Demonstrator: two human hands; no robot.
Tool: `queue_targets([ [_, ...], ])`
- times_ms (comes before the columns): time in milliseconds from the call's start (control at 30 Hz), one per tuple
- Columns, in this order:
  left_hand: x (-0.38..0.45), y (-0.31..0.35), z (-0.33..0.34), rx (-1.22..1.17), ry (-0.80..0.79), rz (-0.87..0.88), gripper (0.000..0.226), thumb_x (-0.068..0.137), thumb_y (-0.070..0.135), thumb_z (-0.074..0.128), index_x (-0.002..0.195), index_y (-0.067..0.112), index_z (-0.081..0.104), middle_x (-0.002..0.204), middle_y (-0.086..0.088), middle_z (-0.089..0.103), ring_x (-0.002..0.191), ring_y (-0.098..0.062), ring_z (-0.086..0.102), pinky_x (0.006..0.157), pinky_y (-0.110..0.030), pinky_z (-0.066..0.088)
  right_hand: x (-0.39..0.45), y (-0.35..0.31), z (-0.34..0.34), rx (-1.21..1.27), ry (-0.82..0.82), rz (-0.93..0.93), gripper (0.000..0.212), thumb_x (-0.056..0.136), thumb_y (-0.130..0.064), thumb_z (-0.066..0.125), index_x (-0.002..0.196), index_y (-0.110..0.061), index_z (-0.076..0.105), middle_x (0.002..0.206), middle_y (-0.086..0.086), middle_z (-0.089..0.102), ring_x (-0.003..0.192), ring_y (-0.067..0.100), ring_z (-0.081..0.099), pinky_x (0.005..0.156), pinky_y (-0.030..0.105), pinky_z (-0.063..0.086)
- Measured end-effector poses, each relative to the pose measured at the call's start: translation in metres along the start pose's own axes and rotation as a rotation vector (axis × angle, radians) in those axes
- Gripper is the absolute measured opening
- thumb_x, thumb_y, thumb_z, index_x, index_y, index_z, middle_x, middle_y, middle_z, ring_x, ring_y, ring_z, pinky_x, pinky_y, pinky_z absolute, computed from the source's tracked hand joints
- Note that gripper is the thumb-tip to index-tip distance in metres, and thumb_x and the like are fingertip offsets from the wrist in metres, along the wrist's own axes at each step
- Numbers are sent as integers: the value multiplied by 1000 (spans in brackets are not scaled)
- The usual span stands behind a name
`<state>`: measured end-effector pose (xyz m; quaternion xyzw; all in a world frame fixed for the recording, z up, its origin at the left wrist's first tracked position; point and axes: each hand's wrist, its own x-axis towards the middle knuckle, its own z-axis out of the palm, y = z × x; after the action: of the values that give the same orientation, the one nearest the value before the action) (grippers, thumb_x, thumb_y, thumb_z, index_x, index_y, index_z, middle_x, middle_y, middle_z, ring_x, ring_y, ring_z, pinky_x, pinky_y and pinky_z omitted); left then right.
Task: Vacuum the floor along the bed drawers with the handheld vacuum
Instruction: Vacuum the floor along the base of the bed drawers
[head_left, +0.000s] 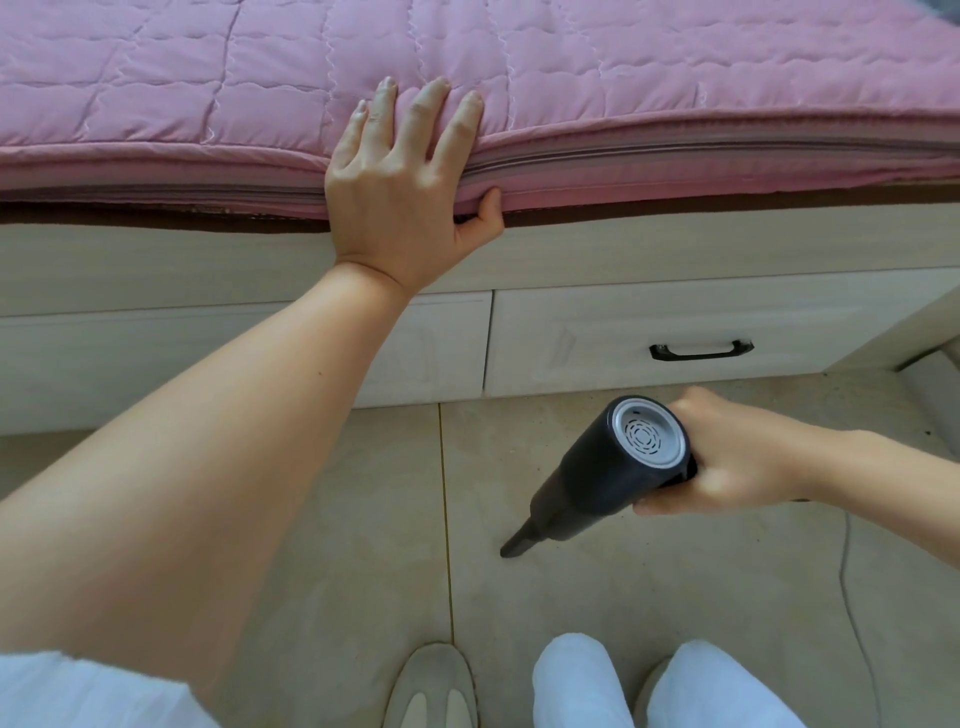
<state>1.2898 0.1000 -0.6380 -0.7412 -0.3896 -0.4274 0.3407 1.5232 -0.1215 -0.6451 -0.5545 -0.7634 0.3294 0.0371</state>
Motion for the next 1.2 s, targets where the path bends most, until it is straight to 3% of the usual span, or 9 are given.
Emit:
queue_targets([
  [133,0,0,0,0,-10,-2,56,88,54,52,129,20,67,127,-7,68,117,-40,64,97,-51,54,-4,1,-2,-3,9,18,23,66,-47,67,73,-29,54,64,-11,61,59,9,57,53,31,47],
  [300,0,1,-2,-7,-11,-11,55,86,53,53,127,20,68,127,-6,69,118,-40,64,97,-50,53,1,15,-5,-92,181,39,31,66,-55,61,76,-26,58,62,-13,62,61,5,59,55,31,48],
  [467,1,2,-3,-19,-11,-18,53,87,51,53,127,20,68,127,-5,69,118,-39,64,97,-50,54,12,33,-5,-123,279,39,44,66,-61,55,91,-27,62,79,-11,69,75,15,65,64,38,52],
  [633,2,4,-6,-16,-15,-25,53,86,50,53,126,20,68,127,-5,69,119,-39,63,97,-50,52,14,38,-9,-97,242,55,44,64,-62,57,92,-28,62,79,-13,69,76,11,65,66,38,52],
  [733,3,7,-7,-17,-27,-50,53,85,49,54,125,19,69,128,-5,68,120,-39,63,97,-50,52,12,39,-13,-38,171,44,34,67,-54,64,89,-28,62,77,-14,68,74,6,64,66,32,52],
  [800,4,8,-9,-24,-39,-49,52,84,48,55,125,18,69,128,-6,68,120,-40,63,97,-50,52,12,37,-15,-21,114,38,22,69,-44,71,79,-28,60,69,-14,65,69,5,62,61,25,49],
  [900,7,8,-12,-32,-57,-42,52,85,47,55,125,17,69,128,-7,68,120,-41,62,98,-51,51,11,33,-17,-40,70,18,21,71,-40,71,71,-29,54,62,-13,60,62,7,58,54,20,42],
  [1200,23,29,-13,-93,-187,22,57,92,52,49,133,15,63,135,-12,64,123,-44,59,101,-56,49,20,38,-19,-173,184,2,28,74,-48,68,92,-28,59,75,-11,68,69,13,61,63,28,48],
])
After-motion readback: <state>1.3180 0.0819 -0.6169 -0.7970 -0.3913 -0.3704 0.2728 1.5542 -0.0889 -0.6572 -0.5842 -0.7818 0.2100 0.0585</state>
